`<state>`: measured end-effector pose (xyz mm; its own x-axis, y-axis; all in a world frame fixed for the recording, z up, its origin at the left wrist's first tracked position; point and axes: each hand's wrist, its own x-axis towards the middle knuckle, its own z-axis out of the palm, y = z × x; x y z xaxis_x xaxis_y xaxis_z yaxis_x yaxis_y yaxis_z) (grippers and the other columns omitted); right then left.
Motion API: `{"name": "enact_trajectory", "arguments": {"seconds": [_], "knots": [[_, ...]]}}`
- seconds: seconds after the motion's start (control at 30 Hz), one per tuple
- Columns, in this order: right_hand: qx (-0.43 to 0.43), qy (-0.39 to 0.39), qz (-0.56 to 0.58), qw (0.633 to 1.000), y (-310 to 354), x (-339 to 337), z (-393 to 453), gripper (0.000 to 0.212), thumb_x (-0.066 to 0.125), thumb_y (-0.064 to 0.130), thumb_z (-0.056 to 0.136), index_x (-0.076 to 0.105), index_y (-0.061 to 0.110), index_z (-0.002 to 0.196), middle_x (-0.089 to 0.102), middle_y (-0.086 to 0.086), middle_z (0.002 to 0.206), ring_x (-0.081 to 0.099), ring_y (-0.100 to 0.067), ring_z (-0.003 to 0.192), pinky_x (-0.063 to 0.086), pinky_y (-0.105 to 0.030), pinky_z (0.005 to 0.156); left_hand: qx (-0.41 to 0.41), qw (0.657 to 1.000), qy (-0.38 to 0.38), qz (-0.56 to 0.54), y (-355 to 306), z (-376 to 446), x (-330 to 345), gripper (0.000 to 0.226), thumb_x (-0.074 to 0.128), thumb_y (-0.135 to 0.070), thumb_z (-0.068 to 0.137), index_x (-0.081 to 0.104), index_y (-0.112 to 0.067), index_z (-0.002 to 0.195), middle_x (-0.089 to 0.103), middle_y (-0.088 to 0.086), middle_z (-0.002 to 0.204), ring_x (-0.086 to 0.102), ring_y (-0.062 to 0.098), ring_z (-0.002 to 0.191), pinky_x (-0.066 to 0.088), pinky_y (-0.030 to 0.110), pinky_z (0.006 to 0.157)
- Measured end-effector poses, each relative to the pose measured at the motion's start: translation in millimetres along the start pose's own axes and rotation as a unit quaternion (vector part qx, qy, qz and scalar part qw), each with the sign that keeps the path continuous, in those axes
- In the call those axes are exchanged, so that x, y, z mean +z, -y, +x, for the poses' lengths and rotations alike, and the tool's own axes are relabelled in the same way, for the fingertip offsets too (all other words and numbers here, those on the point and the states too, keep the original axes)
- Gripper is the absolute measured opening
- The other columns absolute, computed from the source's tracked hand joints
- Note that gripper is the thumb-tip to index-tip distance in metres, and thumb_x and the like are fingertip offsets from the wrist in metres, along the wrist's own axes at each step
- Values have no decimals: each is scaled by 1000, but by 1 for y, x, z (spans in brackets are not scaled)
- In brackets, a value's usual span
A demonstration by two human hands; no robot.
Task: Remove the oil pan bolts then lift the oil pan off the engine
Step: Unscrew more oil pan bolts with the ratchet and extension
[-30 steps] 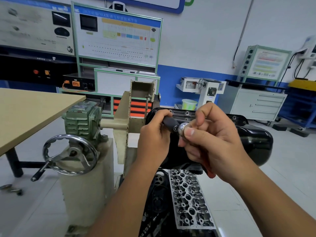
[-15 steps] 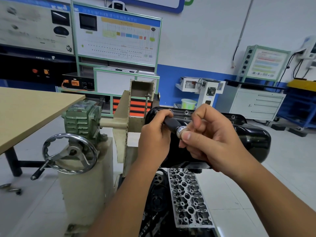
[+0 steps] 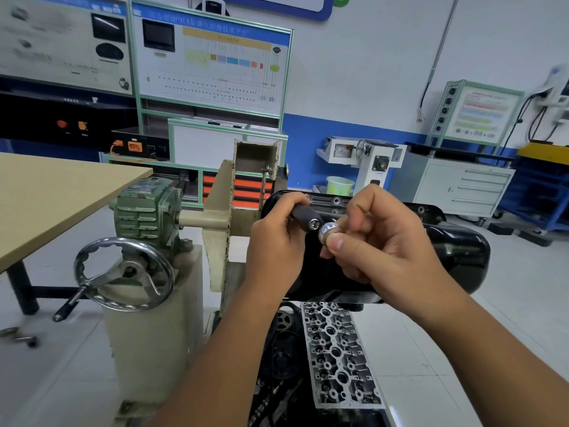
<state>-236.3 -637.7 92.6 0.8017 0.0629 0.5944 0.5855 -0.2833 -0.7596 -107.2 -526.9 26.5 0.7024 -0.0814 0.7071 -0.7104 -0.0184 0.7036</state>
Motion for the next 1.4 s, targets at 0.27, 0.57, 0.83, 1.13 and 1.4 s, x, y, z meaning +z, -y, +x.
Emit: {"name": "enact_trajectory", "arguments": {"seconds": [0.27, 0.57, 0.83, 1.13, 1.4], "knots": [[-5, 17, 63, 998, 1, 1, 0, 29, 66, 1, 90, 49, 23, 79, 59, -35, 74, 54, -10, 50, 39, -27, 45, -6, 1000, 4, 12, -3, -3, 2, 42, 61, 1, 91, 63, -37, 110, 68, -14, 85, 65, 12, 78, 55, 43, 68], [-3, 2, 40, 999, -4, 2, -3, 30, 71, 4, 87, 46, 17, 76, 58, -35, 75, 52, -30, 51, 39, -26, 47, -7, 1000, 4, -3, -1, -2, 3, 41, 59, 3, 92, 64, -34, 110, 71, -10, 91, 70, 16, 89, 58, 47, 75], [-56, 7, -98, 994, 3, 4, -1, 29, 73, 11, 86, 46, 17, 77, 56, -31, 77, 55, -54, 70, 42, -48, 53, -5, 1000, -3, 2, -4, -2, 1, 36, 63, 3, 91, 66, -28, 110, 70, -11, 89, 67, 13, 84, 55, 43, 72], [-185, 6, -349, 919, -6, 7, -8, 36, 74, 7, 86, 41, 18, 76, 48, -2, 62, 43, -21, 56, 38, -35, 52, 3, 1000, 11, 11, -6, -3, -3, 31, 61, 3, 94, 67, -23, 110, 70, -6, 89, 64, 20, 82, 53, 45, 71], [-258, -33, -367, 893, -9, 10, -7, 51, 74, 3, 87, 32, 30, 80, 48, -1, 62, 43, -20, 56, 36, -30, 52, -1, 1000, 19, 9, -2, -4, -2, 35, 62, 3, 94, 65, -28, 109, 71, -7, 92, 66, 20, 84, 54, 46, 69]]}}
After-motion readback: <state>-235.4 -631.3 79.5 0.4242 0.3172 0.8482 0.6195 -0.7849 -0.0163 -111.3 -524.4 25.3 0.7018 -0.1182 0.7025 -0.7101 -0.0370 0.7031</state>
